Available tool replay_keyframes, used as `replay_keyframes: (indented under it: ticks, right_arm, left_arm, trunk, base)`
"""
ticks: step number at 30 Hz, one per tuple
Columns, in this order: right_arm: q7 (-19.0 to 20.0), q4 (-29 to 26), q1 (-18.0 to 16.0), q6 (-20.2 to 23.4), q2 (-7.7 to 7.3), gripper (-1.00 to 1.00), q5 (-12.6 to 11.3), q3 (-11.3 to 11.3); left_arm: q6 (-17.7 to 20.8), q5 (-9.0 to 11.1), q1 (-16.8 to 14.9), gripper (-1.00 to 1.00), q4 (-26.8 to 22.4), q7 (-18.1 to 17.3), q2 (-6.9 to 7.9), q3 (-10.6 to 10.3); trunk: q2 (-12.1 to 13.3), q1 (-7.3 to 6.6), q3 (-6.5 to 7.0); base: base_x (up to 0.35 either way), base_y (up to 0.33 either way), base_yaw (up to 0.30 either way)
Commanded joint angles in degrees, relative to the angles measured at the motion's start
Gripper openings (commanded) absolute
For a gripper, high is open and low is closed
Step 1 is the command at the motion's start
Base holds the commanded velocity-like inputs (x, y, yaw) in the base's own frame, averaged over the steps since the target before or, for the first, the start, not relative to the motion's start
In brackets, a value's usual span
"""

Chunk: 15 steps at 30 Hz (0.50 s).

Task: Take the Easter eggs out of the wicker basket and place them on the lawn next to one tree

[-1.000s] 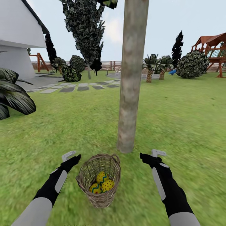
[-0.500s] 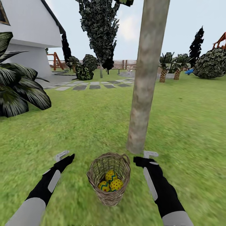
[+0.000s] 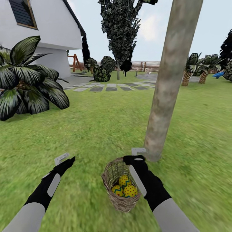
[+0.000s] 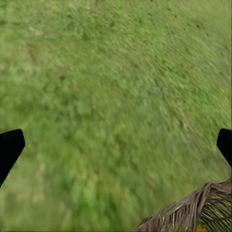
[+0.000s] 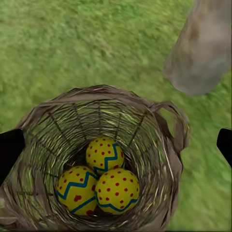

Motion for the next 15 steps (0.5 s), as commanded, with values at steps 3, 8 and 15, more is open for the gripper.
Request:
replay_keyframes:
  ticks: [3,8,15]
  right_arm:
    - [-1.6,2.8,-1.4,0.5,-0.03,1.00,-3.3,0.6]
    - [-1.9,5.6,-2.6,8.5,-0.12,1.00,-5.4,0.7]
    - [-2.3,7.8,-4.7,12.8,-0.46,1.00,-6.9,-4.5]
  left_arm:
    - [0.4,0.5,0.0,1.00,-0.1,-0.2,-0.05,0.1]
    - [0.3,0.5,0.0,1.00,0.0,-0.2,-0.34,0.0]
    - [0.4,0.4,0.0,1.00,0.0,-0.2,-0.60,-0.1]
  trunk:
    - [0.0,-0.01,-0.06]
    - [0.0,-0.01,-0.06]
    - [0.0,-0.01,-0.06]
  base:
    - [0.000,0.000,0.294]
    - [0.000,0.000,0.294]
    - [0.000,0.000,0.294]
